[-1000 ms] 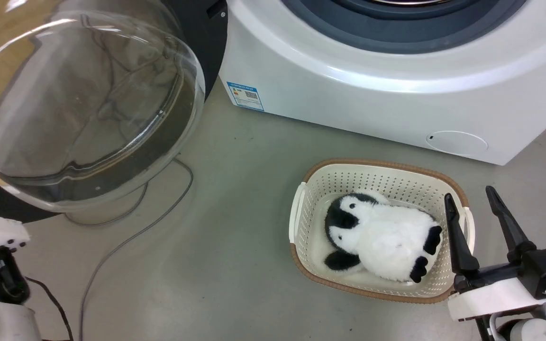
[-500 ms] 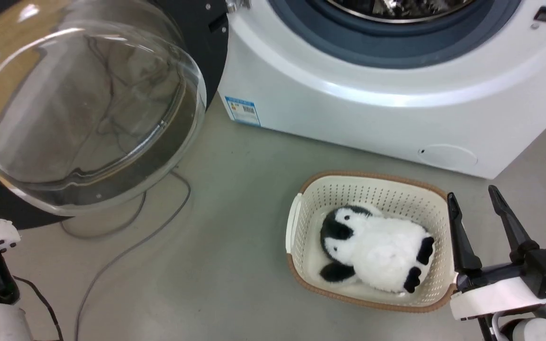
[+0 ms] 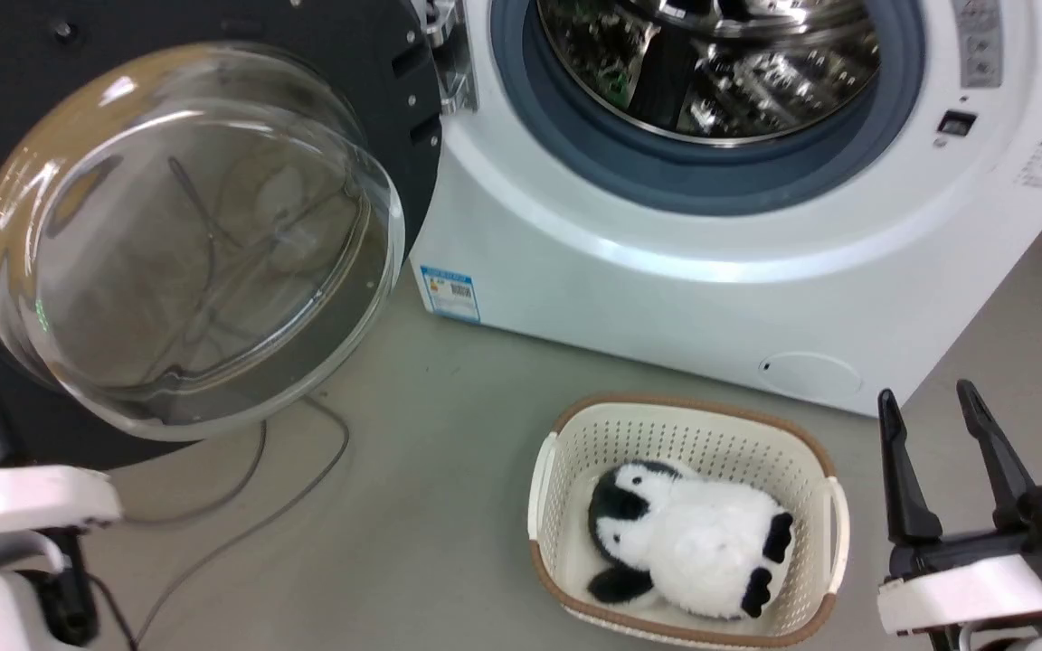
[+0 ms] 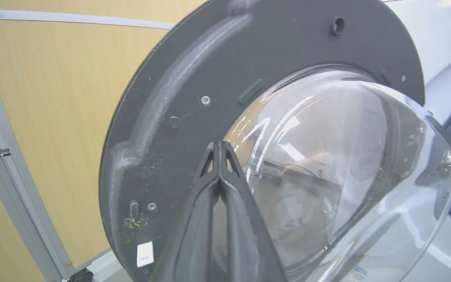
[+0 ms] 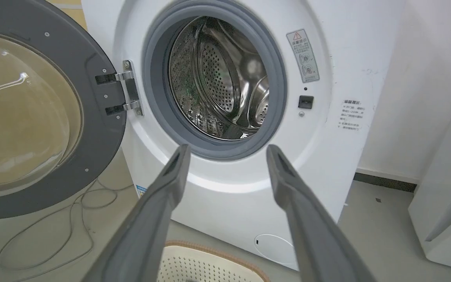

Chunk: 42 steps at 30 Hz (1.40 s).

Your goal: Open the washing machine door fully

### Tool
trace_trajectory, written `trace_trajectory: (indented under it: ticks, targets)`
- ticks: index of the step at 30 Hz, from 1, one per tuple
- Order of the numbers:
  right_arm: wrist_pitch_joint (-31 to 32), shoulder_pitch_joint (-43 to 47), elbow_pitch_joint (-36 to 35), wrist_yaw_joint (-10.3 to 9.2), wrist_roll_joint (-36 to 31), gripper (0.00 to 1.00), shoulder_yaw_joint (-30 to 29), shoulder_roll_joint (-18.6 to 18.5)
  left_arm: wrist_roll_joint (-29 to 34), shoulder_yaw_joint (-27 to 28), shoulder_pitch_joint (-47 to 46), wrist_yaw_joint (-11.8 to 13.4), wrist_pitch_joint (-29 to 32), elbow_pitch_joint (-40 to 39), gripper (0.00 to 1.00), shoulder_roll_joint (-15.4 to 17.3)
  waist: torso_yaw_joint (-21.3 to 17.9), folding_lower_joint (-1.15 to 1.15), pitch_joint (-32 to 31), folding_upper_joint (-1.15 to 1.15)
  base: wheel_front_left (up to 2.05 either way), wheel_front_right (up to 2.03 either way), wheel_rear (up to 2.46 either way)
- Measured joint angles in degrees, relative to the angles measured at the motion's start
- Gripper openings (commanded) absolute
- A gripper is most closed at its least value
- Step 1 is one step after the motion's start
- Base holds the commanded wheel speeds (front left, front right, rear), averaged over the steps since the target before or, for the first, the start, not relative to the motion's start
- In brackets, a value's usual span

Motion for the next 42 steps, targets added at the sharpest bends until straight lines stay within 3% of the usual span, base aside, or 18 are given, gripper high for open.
trace_trajectory:
  ticks: [11,22,23,24,25,42]
  targets:
    - [0.0,2.4,-0.4,0.00,2.0,1.00,-1.4,0.0,-2.2,-11.1,7.2,-2.4,0.0,-4.4,0.00,-1.4,-1.9,-0.01,-4.0,0.00,0.00,0.00,0.00]
    - [0.0,4.6,-0.5,0.00,3.0,1.00,-2.4,0.1,-3.5,-21.1,12.6,-3.0,0.0,-4.2,0.00,-1.9,-6.1,0.00,-6.2,0.00,0.00,0.00,0.00]
    - [0.0,4.6,-0.4,0.00,3.0,1.00,-2.3,0.1,-3.8,-21.5,12.8,-3.0,0.0,-3.8,0.24,-1.9,-6.6,0.00,-6.4,0.00,0.00,0.00,0.00]
    - [0.0,4.7,-0.4,0.00,3.1,1.00,-2.3,0.1,-4.2,-21.8,13.1,-3.0,0.0,-3.5,0.96,-1.9,-7.0,0.00,-6.5,0.00,0.00,0.00,0.00]
    - [0.0,4.8,-0.4,0.00,3.2,1.00,-2.4,0.1,-4.6,-22.0,13.4,-3.0,0.0,-3.6,1.00,-2.0,-7.5,0.00,-6.7,0.00,0.00,0.00,0.00]
    - [0.0,6.5,0.2,0.00,3.6,1.00,-0.9,0.1,-5.4,-24.2,16.7,-2.0,0.0,-1.6,1.00,-2.1,-15.3,0.00,-8.0,0.00,0.00,0.00,0.00]
